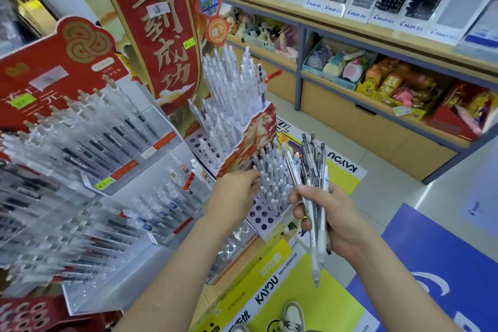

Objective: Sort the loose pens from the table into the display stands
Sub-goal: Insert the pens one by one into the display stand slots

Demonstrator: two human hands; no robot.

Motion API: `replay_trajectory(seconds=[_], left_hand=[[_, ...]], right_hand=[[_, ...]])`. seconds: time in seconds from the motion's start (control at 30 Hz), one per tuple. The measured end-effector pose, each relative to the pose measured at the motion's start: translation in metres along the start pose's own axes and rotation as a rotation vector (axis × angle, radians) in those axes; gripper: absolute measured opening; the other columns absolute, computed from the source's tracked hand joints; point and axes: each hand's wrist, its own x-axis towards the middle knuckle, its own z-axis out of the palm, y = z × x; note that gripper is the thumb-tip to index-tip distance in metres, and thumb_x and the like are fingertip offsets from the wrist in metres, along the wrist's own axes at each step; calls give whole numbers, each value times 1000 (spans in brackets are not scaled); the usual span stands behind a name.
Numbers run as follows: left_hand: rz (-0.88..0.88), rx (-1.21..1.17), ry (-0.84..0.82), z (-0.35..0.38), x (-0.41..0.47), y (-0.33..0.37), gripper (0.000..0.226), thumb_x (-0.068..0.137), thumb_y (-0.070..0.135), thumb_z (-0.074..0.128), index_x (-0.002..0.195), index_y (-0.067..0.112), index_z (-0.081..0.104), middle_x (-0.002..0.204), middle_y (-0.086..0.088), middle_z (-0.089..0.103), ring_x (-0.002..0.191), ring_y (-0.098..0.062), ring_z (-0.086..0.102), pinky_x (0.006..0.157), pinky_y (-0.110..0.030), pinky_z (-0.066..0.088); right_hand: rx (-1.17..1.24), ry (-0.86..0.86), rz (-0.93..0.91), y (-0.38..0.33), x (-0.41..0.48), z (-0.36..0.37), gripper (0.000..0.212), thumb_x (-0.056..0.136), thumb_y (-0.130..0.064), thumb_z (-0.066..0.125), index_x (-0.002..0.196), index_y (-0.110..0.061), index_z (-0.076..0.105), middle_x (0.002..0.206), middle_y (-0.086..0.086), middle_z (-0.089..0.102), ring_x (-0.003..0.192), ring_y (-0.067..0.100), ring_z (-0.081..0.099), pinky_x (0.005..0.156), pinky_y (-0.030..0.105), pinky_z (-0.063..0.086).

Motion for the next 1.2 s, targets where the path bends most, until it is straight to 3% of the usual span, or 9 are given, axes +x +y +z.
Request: replay_trajectory(seconds=[0.13,0.27,0.33,0.5,0.63,0.77,0.87,1.1,1.2], left_hand=[[-80,-361,177,-38,-9,21,20,96,29,56,110,23,69,94,12,69,84,-4,61,75,-20,48],[-275,-992,-42,-66,-11,41,10,90,22,66,98,17,71,81,3,70,62,-7,63,63,-25,56],[-306,-1129,-90,-73,-14,40,3,88,15,68,89,15,71,73,-3,69,57,-12,61,60,-29,56],[-218,-1125,25,-80,-18,40,7,90,13,65,87,12,71,66,0,70,60,-14,63,56,-23,53],[-232,-1171,155,-86,-12,46,9,89,13,65,84,15,71,69,-4,71,58,-12,62,57,-29,55],[-282,-1157,392,-91,4,48,10,87,16,66,80,19,72,67,-5,70,55,-12,60,53,-25,51],[-313,-1088,555,-89,16,47,10,88,14,65,82,19,72,69,-4,70,57,-14,60,55,-26,51],[-409,-789,436,-62,18,47,15,87,24,61,88,35,70,79,15,71,65,-2,65,63,-18,54],[-372,-561,380,-48,20,48,17,88,32,56,92,38,71,80,13,68,65,-15,63,67,-40,56]], right_hand=[[-84,-72,-17,1,0,10,25,77,-17,67,89,2,56,70,12,64,47,18,56,40,23,42],[-144,-119,-21,6,-5,25,19,76,-16,67,89,-3,58,69,14,63,46,22,56,40,23,41],[-159,-115,-27,6,-10,31,20,76,-16,67,89,-4,58,69,15,63,46,23,55,40,23,40],[-168,-50,-42,-8,-15,30,19,78,-17,64,90,-4,59,69,18,64,45,25,57,41,25,44],[-240,-27,-52,-33,-5,24,4,92,-7,59,94,-5,56,71,18,67,49,26,61,41,26,47],[-220,25,-66,-49,23,6,3,93,-7,57,94,-8,54,77,17,66,53,28,65,44,28,49],[-156,120,-80,-58,49,-17,6,94,-10,58,89,-8,56,66,11,58,48,23,58,44,28,47],[-20,157,15,-76,96,-43,19,95,-14,56,78,-12,49,57,5,46,39,15,38,38,22,33],[20,57,69,-77,107,-40,14,95,-12,53,82,-10,49,61,4,42,38,13,35,37,20,31]])
